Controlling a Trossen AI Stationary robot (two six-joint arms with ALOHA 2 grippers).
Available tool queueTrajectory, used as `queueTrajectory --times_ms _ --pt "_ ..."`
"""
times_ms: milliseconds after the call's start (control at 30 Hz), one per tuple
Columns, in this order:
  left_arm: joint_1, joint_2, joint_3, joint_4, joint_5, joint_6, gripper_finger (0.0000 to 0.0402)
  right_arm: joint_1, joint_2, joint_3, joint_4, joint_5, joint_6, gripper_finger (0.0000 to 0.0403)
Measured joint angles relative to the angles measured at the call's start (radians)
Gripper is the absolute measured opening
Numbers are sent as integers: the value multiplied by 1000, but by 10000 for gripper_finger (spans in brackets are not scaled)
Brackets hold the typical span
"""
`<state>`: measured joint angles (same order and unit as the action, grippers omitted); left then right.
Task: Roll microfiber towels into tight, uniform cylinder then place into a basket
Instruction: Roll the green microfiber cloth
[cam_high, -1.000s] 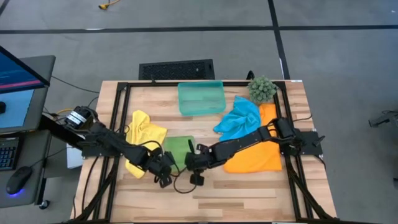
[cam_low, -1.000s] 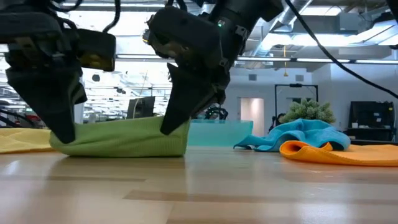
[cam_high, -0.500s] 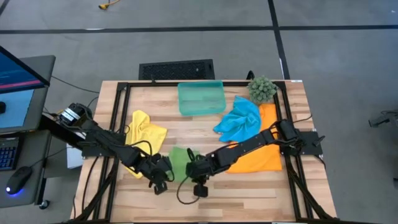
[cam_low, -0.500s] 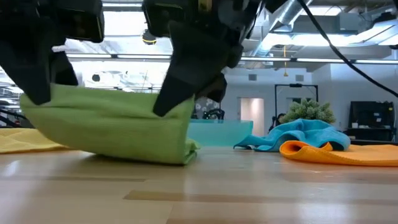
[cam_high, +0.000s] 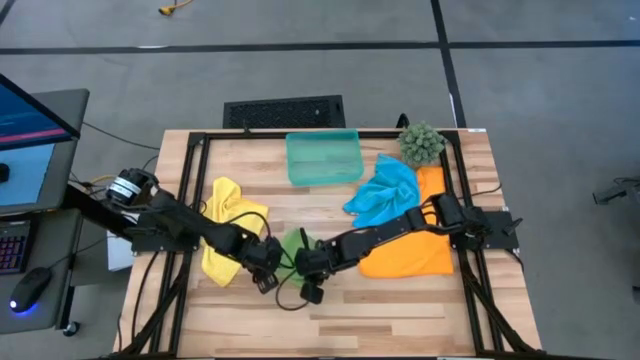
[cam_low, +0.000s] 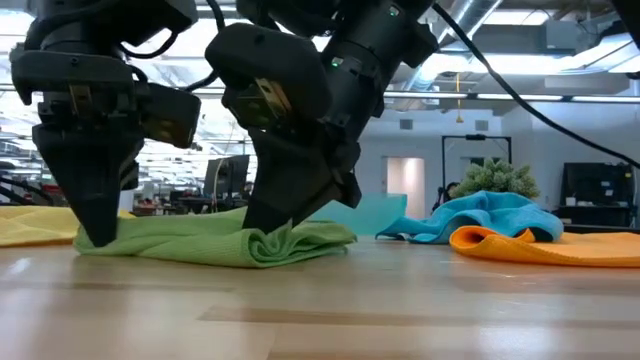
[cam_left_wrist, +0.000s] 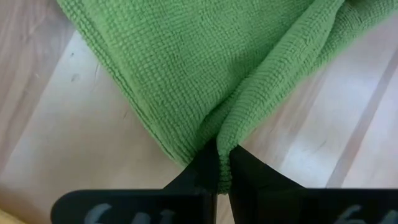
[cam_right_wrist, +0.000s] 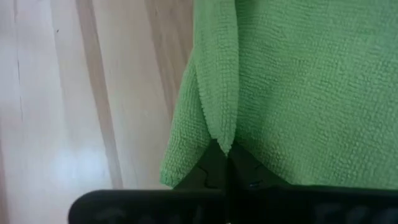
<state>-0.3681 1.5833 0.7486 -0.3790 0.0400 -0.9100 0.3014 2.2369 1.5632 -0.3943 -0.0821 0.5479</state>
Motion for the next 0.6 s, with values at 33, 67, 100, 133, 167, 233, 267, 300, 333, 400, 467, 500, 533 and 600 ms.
queueTrajectory --times_ms 33,67,100,133,167,233,267,300,333,400,467,500,533,600 --pt "4 -1 0 -1 2 10 8 2 -3 -1 0 5 -11 5" --pt "7 -5 0 -3 12 20 8 5 -3 -1 0 9 -20 6" --pt "10 -10 0 -5 28 30 8 6 -3 -1 0 13 -22 7" --pt "12 -16 2 -11 38 36 8 6 -3 -2 -1 17 -22 10" --pt "11 -24 9 -26 39 43 8 6 -3 -2 -2 23 -22 13" --pt "3 -46 32 -53 32 67 8 6 -3 -2 -16 29 -22 15" --pt "-1 -59 43 -68 14 80 8 6 -4 -2 -22 30 -23 14" --pt "-6 -71 54 -83 -10 92 8 6 -4 -2 -23 33 -25 11" --pt "-8 -82 64 -93 -38 112 8 6 -3 -2 -25 42 -27 8" --pt "-15 -101 69 -91 -95 160 8 10 -3 -2 -23 59 -43 5" --pt "-19 -111 70 -80 -122 184 8 13 -3 -3 -22 62 -48 8" --pt "-19 -111 71 -79 -124 188 9 14 -3 -3 -22 66 -49 11" --pt "-19 -111 71 -82 -124 189 11 16 -3 -3 -22 72 -49 12" --pt "-18 -108 71 -81 -128 189 18 19 -3 -3 -22 80 -50 12"
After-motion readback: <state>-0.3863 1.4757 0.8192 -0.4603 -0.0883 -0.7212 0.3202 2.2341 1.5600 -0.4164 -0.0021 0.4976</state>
